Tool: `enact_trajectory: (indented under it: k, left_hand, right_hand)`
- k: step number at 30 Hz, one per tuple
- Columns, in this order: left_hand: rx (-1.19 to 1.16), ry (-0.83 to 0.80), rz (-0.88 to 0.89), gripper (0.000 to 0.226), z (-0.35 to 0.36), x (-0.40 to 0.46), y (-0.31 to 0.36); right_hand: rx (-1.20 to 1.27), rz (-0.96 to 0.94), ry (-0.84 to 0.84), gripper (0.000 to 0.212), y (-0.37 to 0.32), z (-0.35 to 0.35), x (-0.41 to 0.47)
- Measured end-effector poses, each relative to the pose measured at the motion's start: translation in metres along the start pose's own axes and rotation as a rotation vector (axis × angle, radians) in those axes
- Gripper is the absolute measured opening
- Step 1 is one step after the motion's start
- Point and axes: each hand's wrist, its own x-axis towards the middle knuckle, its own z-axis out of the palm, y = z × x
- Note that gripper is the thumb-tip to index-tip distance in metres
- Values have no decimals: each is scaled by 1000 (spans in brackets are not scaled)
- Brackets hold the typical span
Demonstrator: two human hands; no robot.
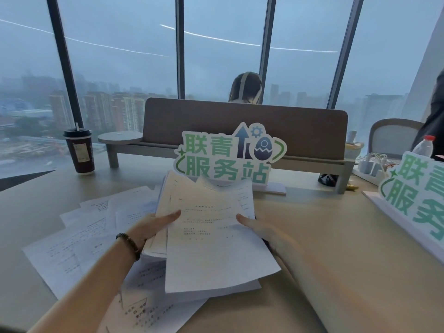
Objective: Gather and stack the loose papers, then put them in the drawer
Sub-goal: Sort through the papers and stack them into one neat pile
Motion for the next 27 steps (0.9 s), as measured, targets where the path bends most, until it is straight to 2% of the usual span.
enact_trajectory:
  k: [3, 4, 5, 7, 8, 11, 15, 18, 23, 27]
  left_hand:
    - [-114, -132, -35, 66, 5, -4, 1]
    - [-145, -166, -36, 65, 7, -5, 1]
    - [-168, -176, -22, 53, 10, -6, 2]
    - [-218, -168, 7, 31, 16, -9, 5]
    - [-241, -171, 16, 29, 20, -11, 8]
    - [-303, -201, 57, 28, 29, -16, 17]
    - [-324, -226, 125, 30, 46, -25, 33]
    - [-297, -175, 205, 40, 61, -28, 46]
    - [-332, 22, 313, 27, 88, -33, 66]
    - [-357, 55, 417, 22, 100, -38, 75]
  right_hand:
    - [11, -107, 71, 55, 9, 7, 11]
    - [-15, -121, 109, 62, 10, 9, 12]
    - [-50, -159, 163, 62, 8, 11, 11]
    - [-92, -240, 301, 43, 5, 9, 7]
    - [-76, -262, 345, 34, 3, 5, 6]
    - [121, -358, 296, 14, -2, -5, -3]
    - [273, -449, 274, 26, -5, -16, -24]
    - [223, -586, 389, 34, -12, -25, -37]
    - [224, -824, 497, 36, -28, -35, -56]
    - [209, -921, 550, 41, -31, -39, -67]
